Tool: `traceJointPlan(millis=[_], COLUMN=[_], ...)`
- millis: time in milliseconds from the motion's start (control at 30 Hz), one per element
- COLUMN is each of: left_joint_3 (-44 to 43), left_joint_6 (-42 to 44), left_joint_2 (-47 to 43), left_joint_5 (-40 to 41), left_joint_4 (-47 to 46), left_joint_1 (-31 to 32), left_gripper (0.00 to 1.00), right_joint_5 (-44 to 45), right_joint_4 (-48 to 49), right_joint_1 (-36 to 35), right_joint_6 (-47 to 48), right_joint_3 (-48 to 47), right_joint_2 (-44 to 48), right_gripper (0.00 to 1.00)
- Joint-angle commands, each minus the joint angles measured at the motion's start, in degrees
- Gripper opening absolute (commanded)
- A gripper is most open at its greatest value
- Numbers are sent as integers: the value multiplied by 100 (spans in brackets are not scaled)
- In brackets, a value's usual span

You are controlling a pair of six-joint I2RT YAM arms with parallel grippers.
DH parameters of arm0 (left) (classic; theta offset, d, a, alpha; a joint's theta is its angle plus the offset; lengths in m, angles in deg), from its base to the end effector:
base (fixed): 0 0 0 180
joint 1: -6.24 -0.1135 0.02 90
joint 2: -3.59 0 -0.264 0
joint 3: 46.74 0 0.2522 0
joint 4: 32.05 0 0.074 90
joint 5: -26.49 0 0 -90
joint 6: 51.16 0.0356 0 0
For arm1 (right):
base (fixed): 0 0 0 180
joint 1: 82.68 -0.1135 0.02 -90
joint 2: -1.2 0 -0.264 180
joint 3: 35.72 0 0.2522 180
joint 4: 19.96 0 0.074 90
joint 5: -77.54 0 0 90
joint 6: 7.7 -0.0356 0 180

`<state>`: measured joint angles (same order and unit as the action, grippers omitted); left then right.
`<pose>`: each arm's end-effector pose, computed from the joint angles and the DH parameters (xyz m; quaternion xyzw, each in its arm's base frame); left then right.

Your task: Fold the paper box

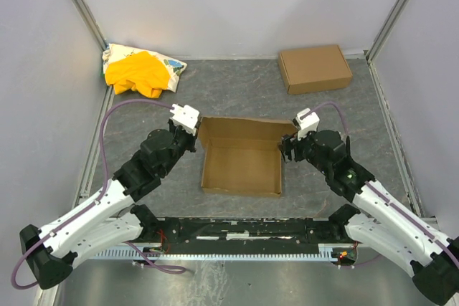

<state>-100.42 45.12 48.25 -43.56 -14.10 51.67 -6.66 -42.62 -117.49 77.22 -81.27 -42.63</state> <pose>0.1402 -0.1250 0.3219 0.2251 0.7227 -0.0904 0.6472 0.1530 0.1020 0.2648 -0.1834 0.8026 0.1539 0.5464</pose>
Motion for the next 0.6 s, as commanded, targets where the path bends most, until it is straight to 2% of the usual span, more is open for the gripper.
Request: traceJointPlan(millis=[0, 300, 567], left_joint_3=[-279, -237, -227], left_joint_6=[105, 5, -91], left_joint_2=[32, 10, 25], left_joint_5=[-6, -45, -121], left_joint_4=[-274, -256, -274], left_joint_1=[-21, -21, -22], left_gripper=[3, 3, 3], right_joint_5=[-532, -127, 160], right_joint_4=[94, 61, -158], right_joint_1=[17, 16, 14], right_joint_6=[-72, -845, -1869], right_joint_3=[-356, -871, -1342], right_joint_2=[-125, -782, -1266], right_gripper=[73, 38, 31])
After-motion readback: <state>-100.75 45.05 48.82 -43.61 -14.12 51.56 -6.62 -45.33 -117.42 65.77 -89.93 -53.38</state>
